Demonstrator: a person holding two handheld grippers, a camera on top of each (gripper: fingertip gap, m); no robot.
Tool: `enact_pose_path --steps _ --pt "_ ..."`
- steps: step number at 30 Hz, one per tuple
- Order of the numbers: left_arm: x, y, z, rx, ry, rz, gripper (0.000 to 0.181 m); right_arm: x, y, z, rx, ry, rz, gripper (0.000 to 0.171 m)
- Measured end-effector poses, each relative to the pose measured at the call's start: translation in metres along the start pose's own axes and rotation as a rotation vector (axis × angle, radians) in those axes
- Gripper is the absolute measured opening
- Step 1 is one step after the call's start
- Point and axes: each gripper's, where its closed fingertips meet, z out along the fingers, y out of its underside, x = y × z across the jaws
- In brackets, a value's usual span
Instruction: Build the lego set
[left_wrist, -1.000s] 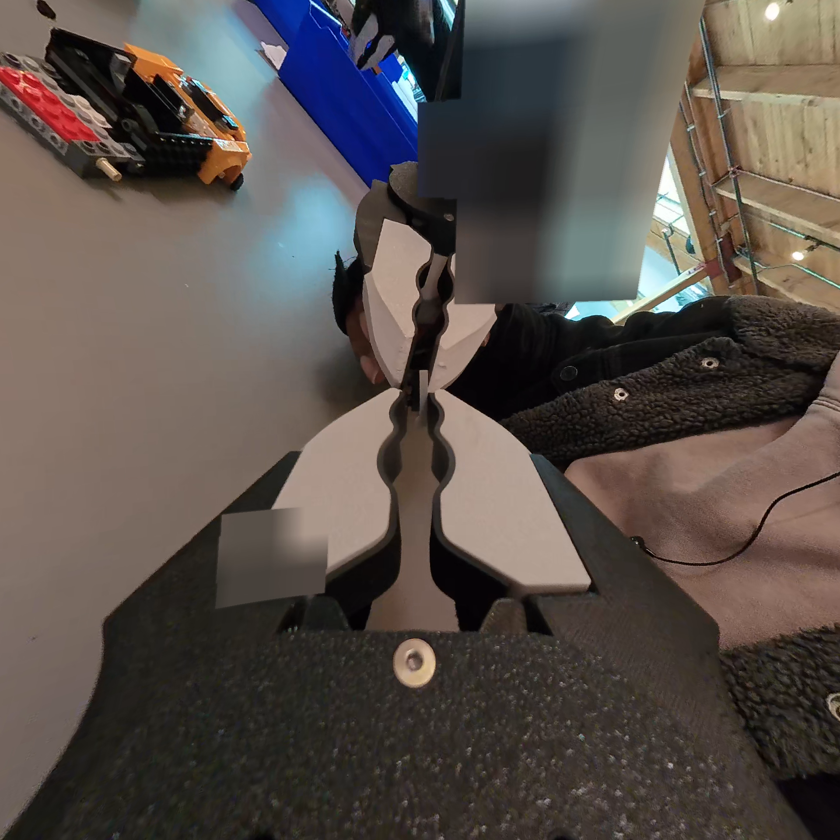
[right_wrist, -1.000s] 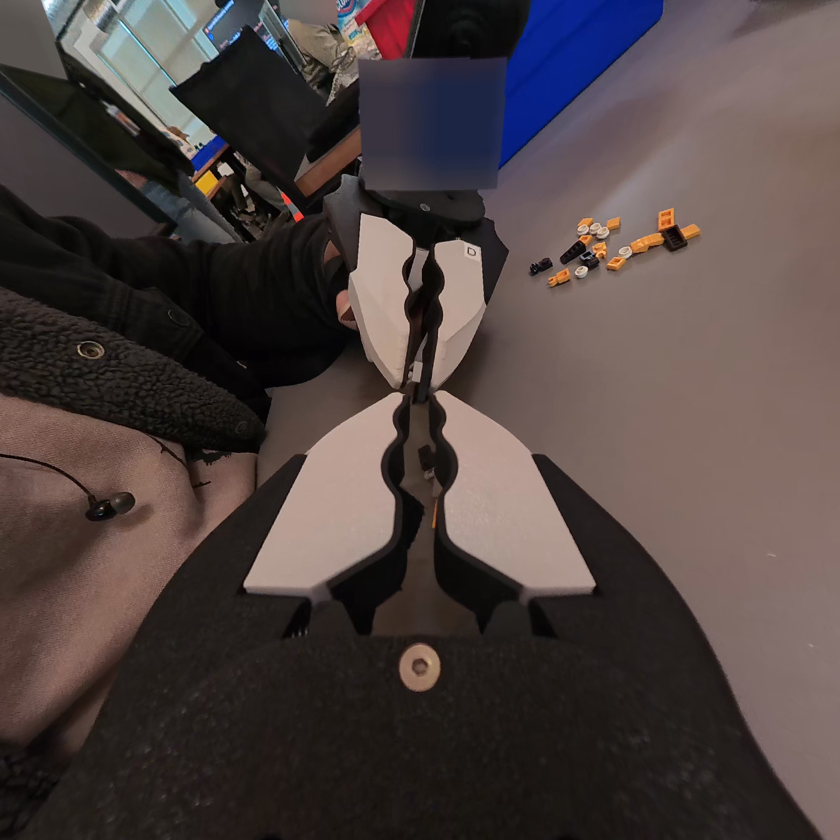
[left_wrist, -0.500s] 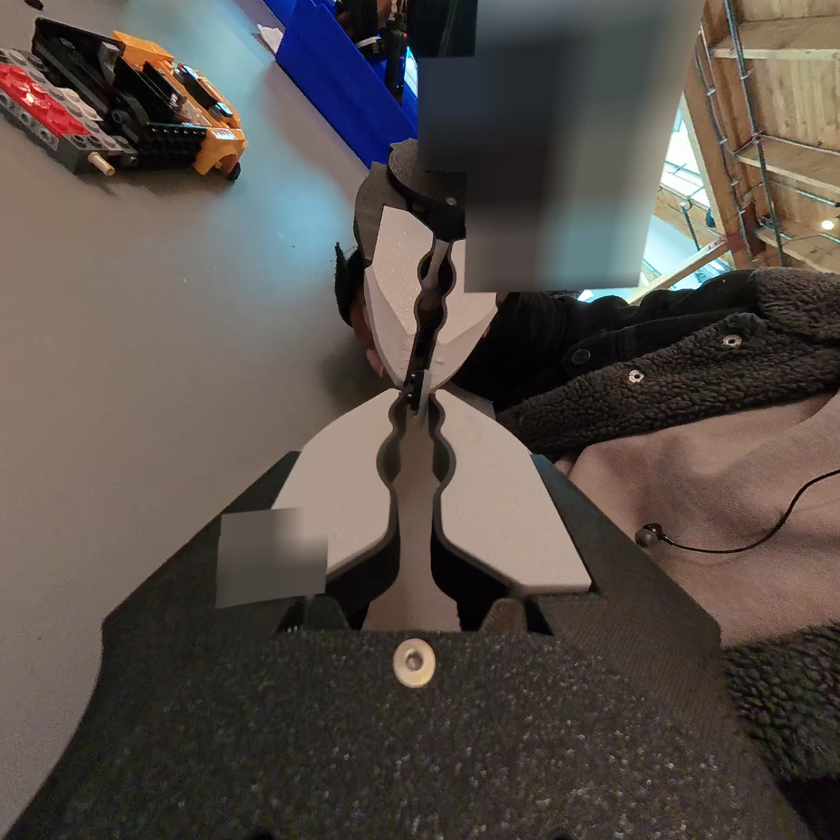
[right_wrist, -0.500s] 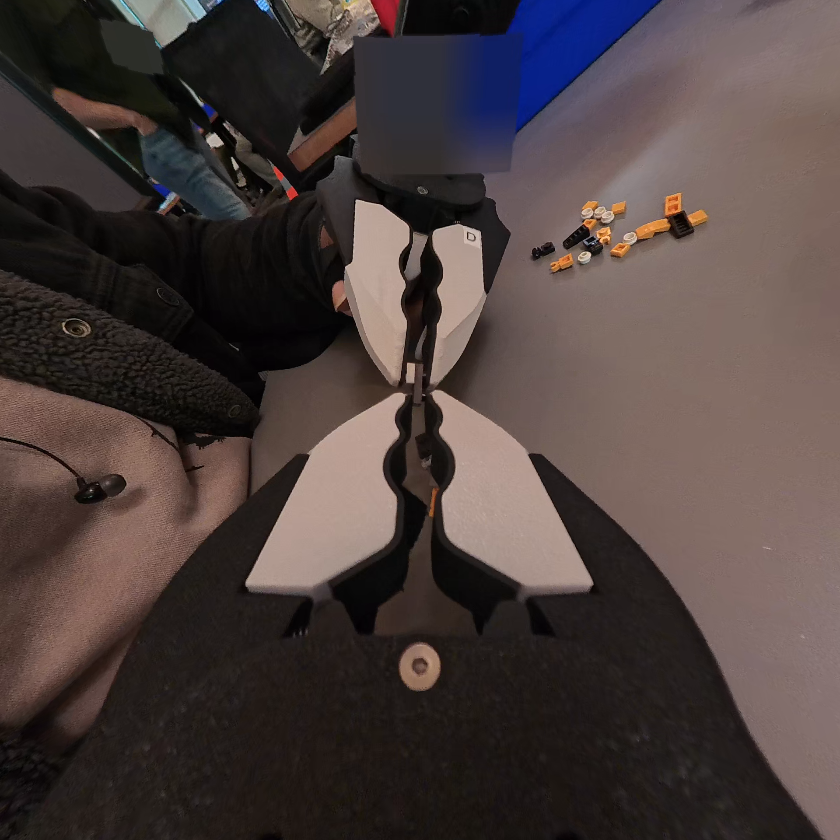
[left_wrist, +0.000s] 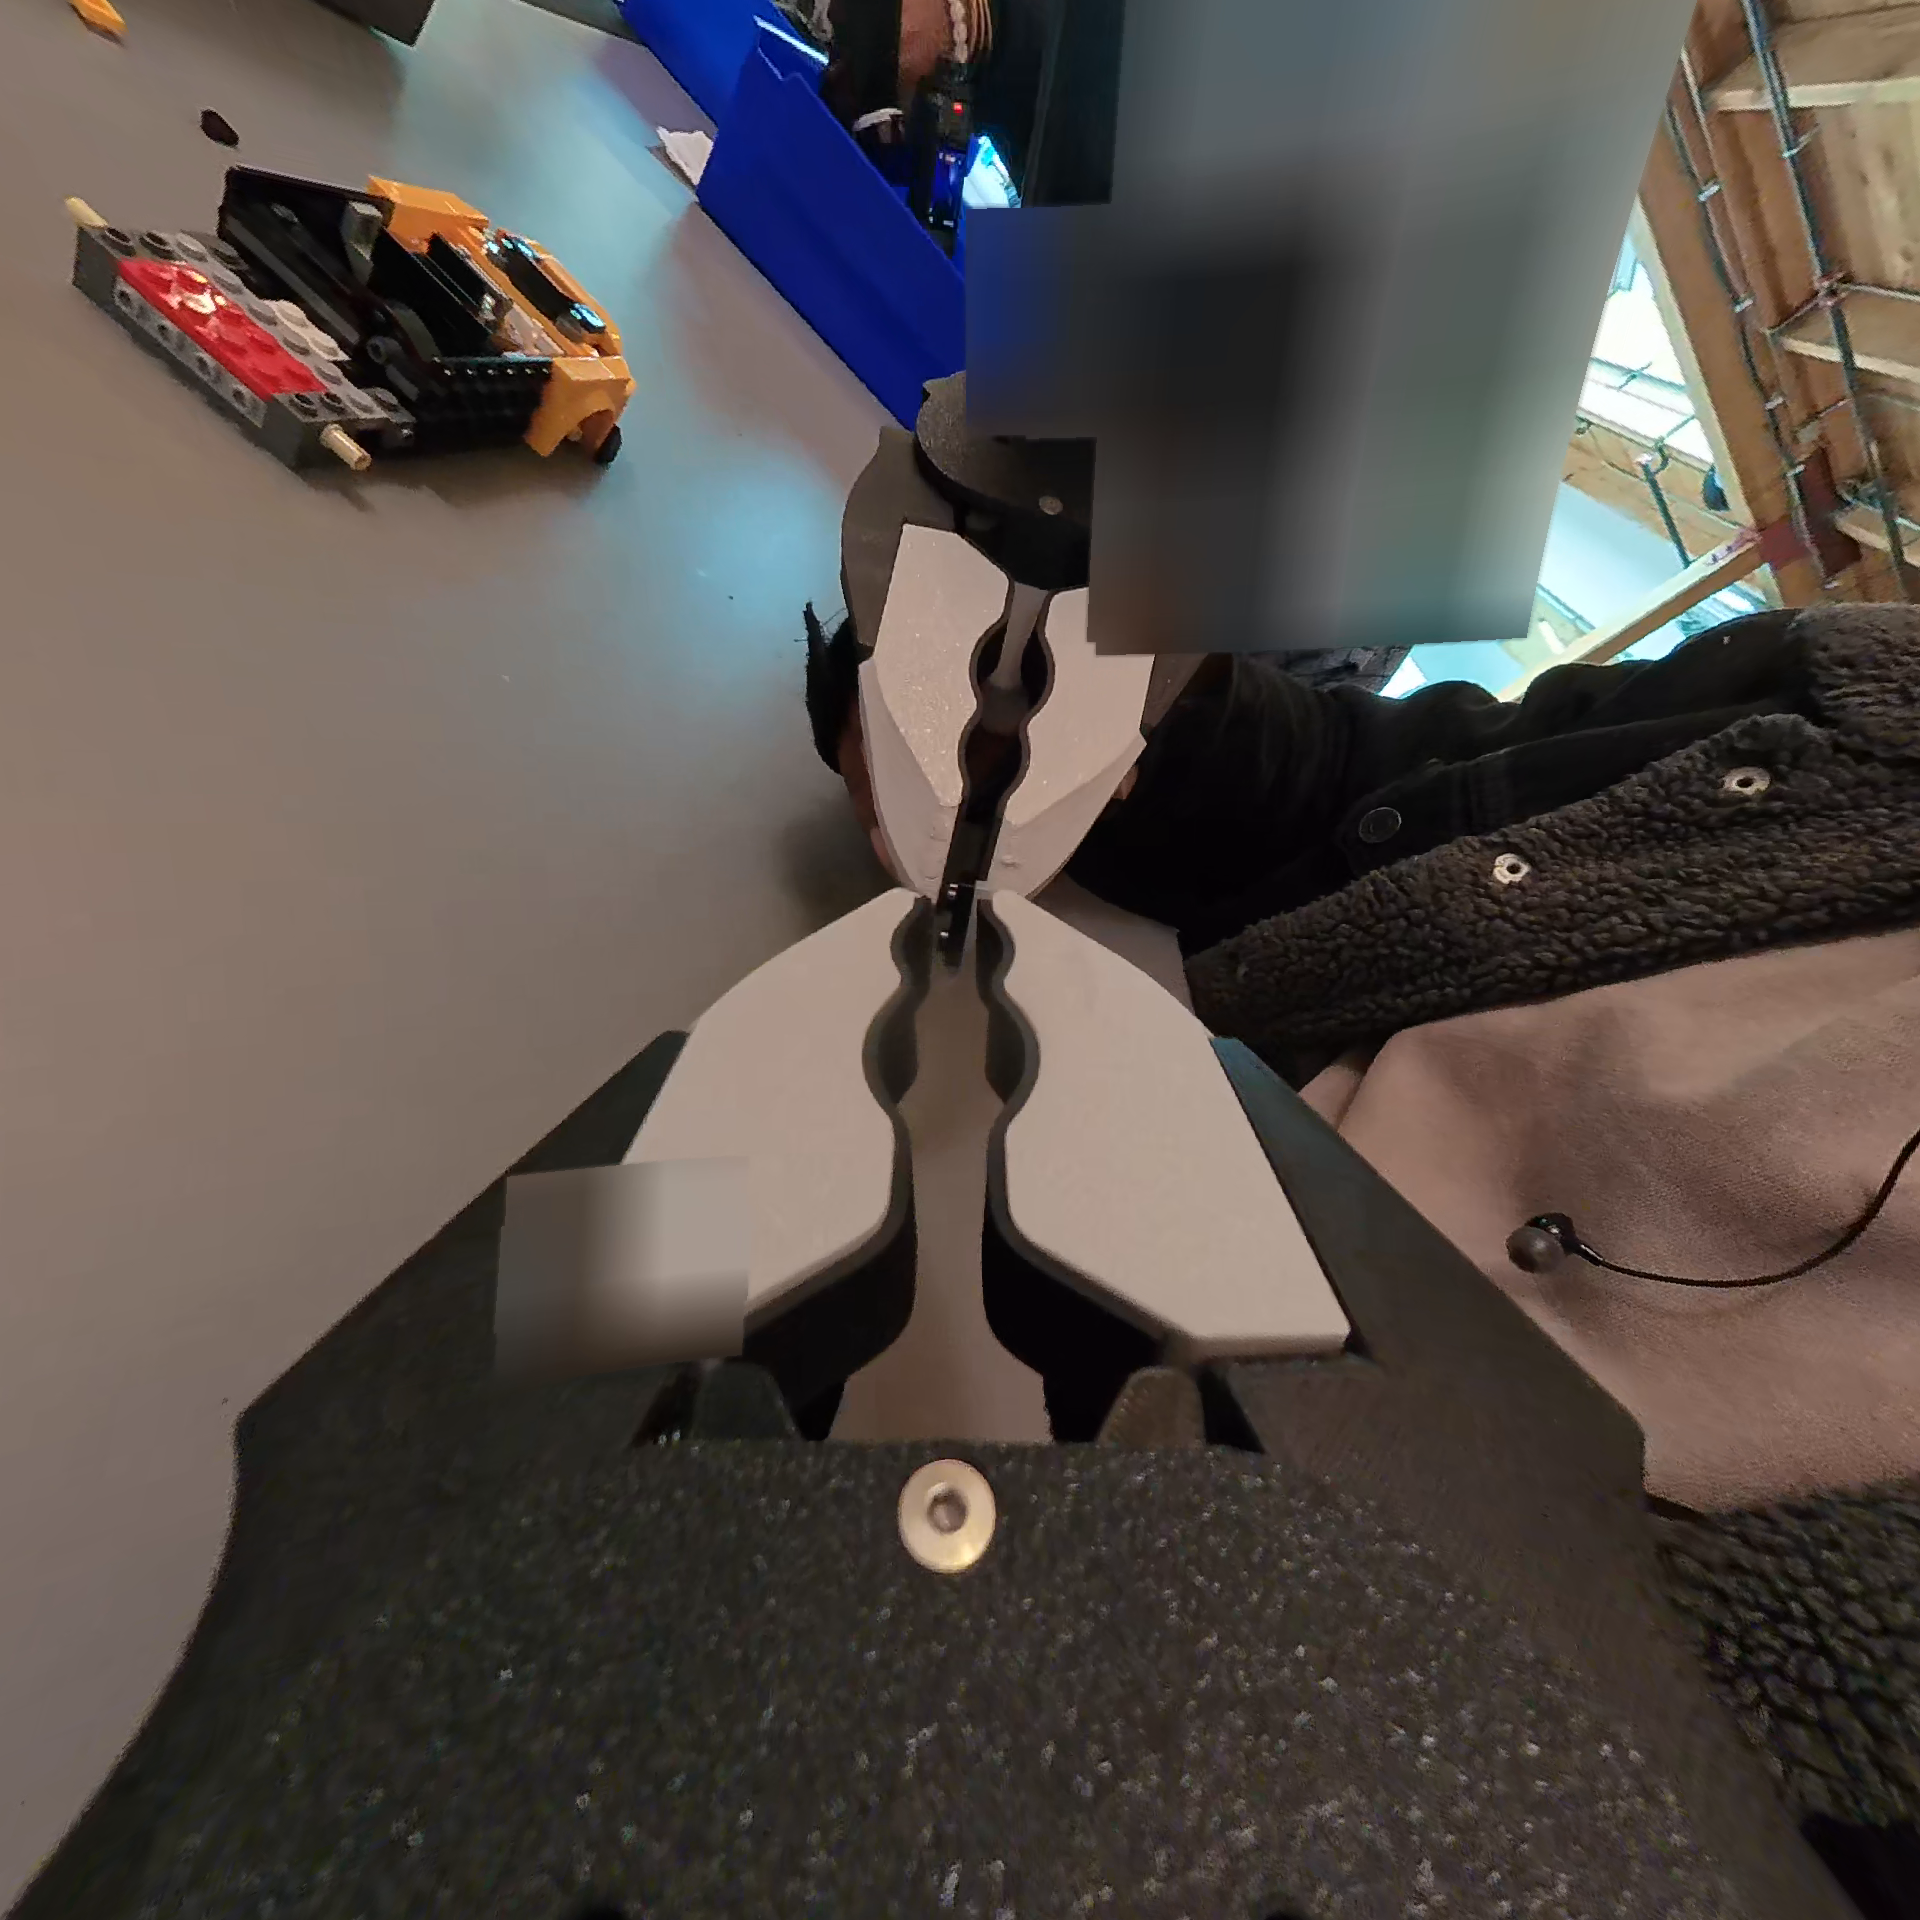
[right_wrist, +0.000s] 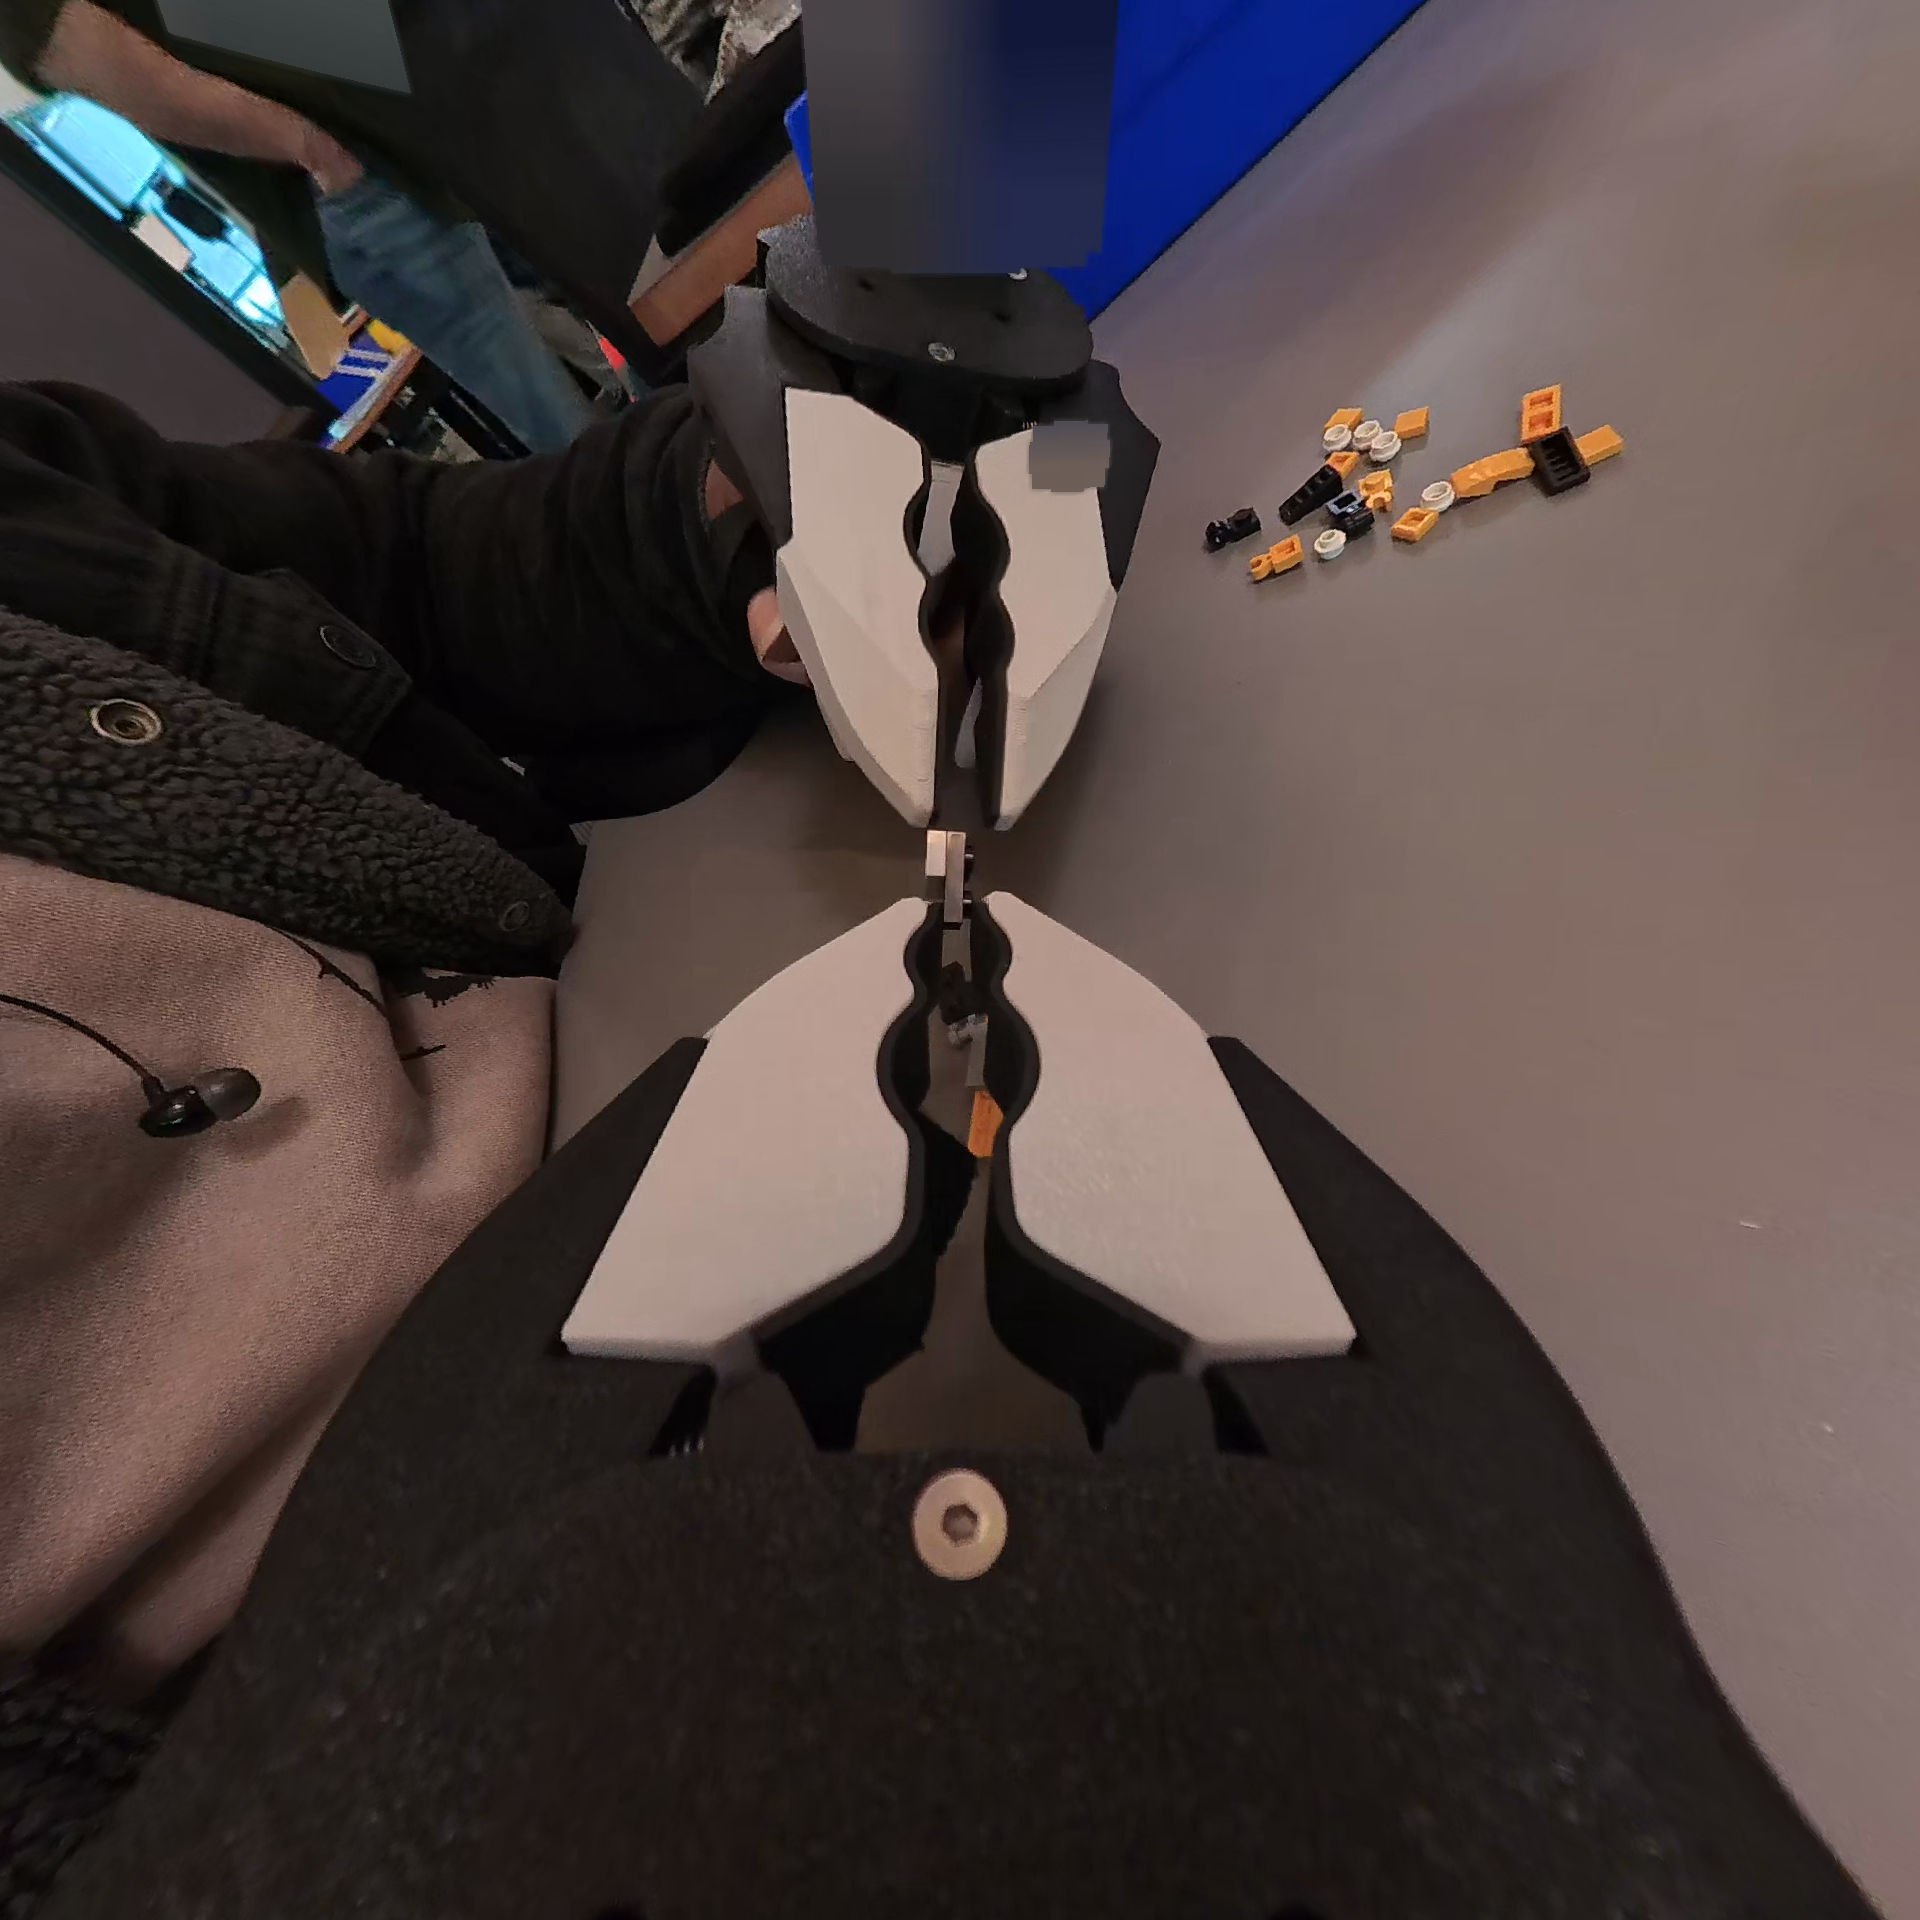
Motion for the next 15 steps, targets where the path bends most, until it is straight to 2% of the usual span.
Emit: enact_pose_path --steps 5,15 --pt "0.0019 0.0056 0.0039 -0.033 -0.001 0.024 0.011 -0.0004 -0.0002 0.0 0.002 -0.004 0.0 0.005" --pt "0.003 0.0047 0.0044 -0.028 -0.001 0.026 0.008 -0.0013 -0.0022 -0.0001 0.016 -0.009 -0.004 0.005"
